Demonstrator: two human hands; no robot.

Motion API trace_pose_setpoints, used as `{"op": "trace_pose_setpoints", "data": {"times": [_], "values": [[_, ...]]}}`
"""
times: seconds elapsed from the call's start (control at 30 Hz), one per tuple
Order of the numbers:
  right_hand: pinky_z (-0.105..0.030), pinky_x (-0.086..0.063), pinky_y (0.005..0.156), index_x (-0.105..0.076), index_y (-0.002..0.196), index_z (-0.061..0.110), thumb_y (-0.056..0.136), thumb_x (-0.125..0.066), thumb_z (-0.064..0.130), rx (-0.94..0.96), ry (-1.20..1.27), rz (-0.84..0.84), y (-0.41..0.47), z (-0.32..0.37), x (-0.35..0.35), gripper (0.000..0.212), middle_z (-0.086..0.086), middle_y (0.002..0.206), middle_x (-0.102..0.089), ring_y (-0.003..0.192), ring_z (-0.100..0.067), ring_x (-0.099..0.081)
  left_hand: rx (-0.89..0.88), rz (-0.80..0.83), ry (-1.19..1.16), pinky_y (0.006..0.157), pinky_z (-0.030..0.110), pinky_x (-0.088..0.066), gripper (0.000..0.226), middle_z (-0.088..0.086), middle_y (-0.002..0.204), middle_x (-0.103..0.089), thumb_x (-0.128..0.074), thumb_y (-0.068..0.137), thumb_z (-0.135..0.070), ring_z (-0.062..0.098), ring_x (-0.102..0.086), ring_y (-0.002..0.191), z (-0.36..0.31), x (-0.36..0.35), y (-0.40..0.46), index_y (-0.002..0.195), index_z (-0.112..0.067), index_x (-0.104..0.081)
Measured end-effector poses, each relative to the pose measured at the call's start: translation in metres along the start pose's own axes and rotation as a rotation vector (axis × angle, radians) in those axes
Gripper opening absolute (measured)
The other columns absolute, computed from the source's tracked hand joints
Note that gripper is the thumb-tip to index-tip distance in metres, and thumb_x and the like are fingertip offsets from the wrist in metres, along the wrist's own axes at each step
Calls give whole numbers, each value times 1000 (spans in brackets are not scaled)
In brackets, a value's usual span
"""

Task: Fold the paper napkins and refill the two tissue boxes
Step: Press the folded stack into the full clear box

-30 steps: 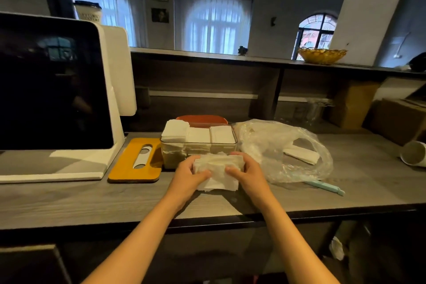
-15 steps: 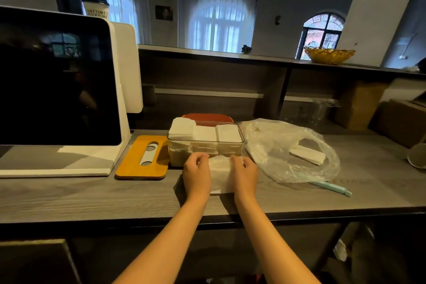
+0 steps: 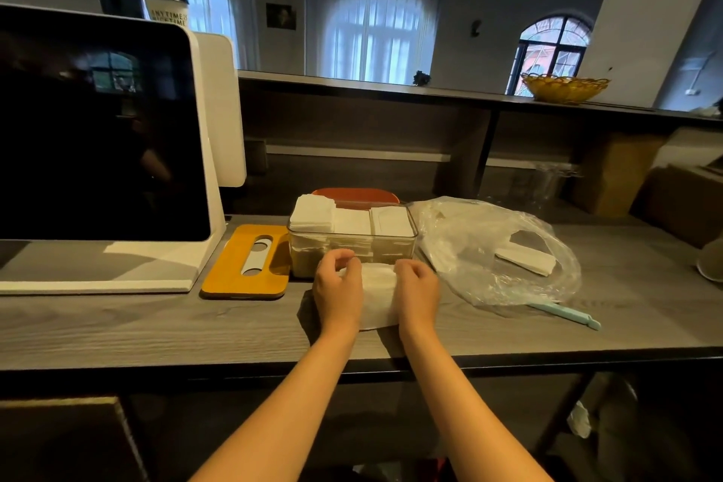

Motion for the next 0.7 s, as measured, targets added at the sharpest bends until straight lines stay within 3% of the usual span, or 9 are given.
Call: {"op": "trace_pose_setpoints", "data": {"times": [0.2,0.3,0.47,0.6,0.7], "values": [[-19,-43,65,-70,104,13,95,-56,14,27,-15,75,-1,3,-5,17,1,98,-68,90,-10,-61,21,15,18,70,23,-45,12,-6,101,-61,-55,99,-21,14,-57,96,0,-1,1,109,-20,-62],[-19,-42,68,-67,108,16,95,-55,10,-10,25,-29,0,-1,1,19,6,100,-64,91,-5,-57,21,-31,24,68,20,-41,14,-4,102,-62,-54,99,-18,10,-57,95,2,1,2,109,-17,-64],[-29,-46,69,-68,86,13,97,-54,18,0,-8,93,-1,3,-6,19,1,85,-65,83,-14,-60,30,15,-25,71,23,-45,17,-4,105,-64,-52,102,-27,11,-58,97,1,-1,1,111,-20,-64],[-27,-41,65,-61,84,8,91,-58,12,-28,2,20,0,0,-3,9,-3,80,-57,75,-15,-52,28,-70,25,69,20,-43,15,0,105,-64,-51,101,-18,15,-59,97,2,4,2,109,-17,-63],[-26,-43,68,-66,93,11,93,-55,10,-20,36,32,-1,4,-2,11,0,91,-63,84,-14,-57,36,-31,23,71,23,-44,16,1,108,-63,-50,101,-21,16,-58,98,3,2,2,111,-19,-63]]}}
Point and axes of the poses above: each hand's wrist, its own y-axis towards the middle knuckle, its own x-axis out of the back of the hand, z = x × y, the point moved 3 cm from there along y, towards the middle knuckle
